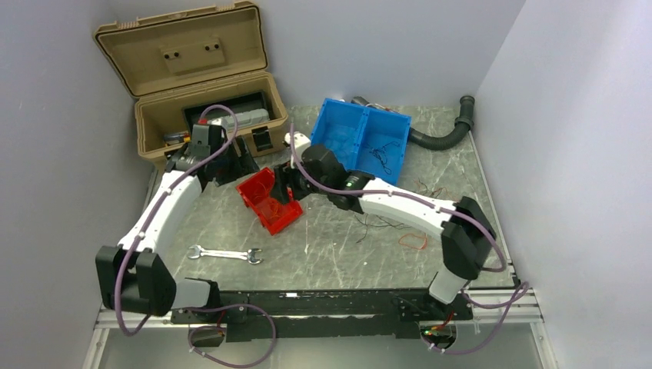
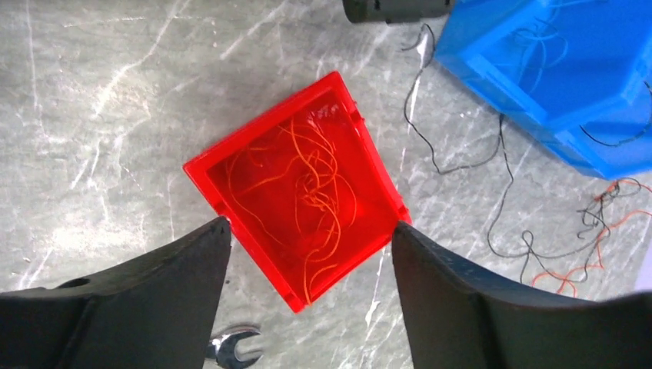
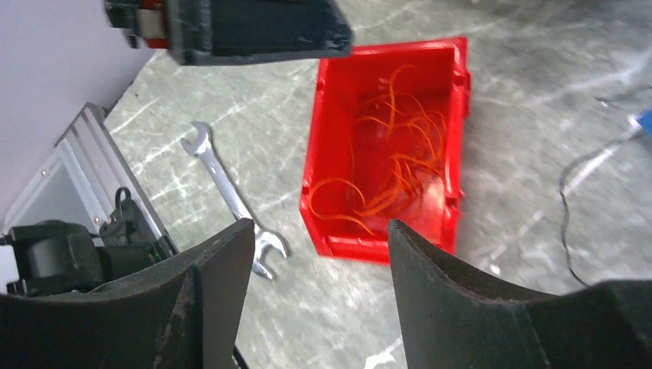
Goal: Untangle the cables
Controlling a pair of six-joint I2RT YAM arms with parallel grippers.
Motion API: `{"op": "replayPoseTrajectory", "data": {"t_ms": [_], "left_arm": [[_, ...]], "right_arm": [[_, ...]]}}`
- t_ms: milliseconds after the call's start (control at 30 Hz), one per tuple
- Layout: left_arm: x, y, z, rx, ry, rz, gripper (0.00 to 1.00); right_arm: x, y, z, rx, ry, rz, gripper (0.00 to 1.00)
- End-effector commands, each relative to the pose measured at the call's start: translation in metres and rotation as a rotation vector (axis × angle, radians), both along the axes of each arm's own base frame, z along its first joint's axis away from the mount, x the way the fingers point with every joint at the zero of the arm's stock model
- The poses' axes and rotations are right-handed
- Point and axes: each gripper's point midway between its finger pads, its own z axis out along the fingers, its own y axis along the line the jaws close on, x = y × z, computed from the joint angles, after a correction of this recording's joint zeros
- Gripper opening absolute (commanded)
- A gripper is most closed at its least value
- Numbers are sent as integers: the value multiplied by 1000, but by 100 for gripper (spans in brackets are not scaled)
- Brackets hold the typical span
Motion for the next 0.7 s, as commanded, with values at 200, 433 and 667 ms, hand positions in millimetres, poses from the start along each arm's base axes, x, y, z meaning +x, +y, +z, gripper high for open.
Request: {"op": "replayPoseTrajectory", "data": {"t_ms": [200, 433, 667], "left_arm": [[-64, -64, 20, -109, -170, -302, 100], [-72, -150, 34, -191, -226, -453, 100], [-54, -228, 20, -232, -187, -546, 99]], "right_arm": [[-2, -124, -11, -110, -15, -260, 70], [2, -230, -14, -162, -35, -633, 100], [-8, -309, -4, -221, -84, -950, 100]]}}
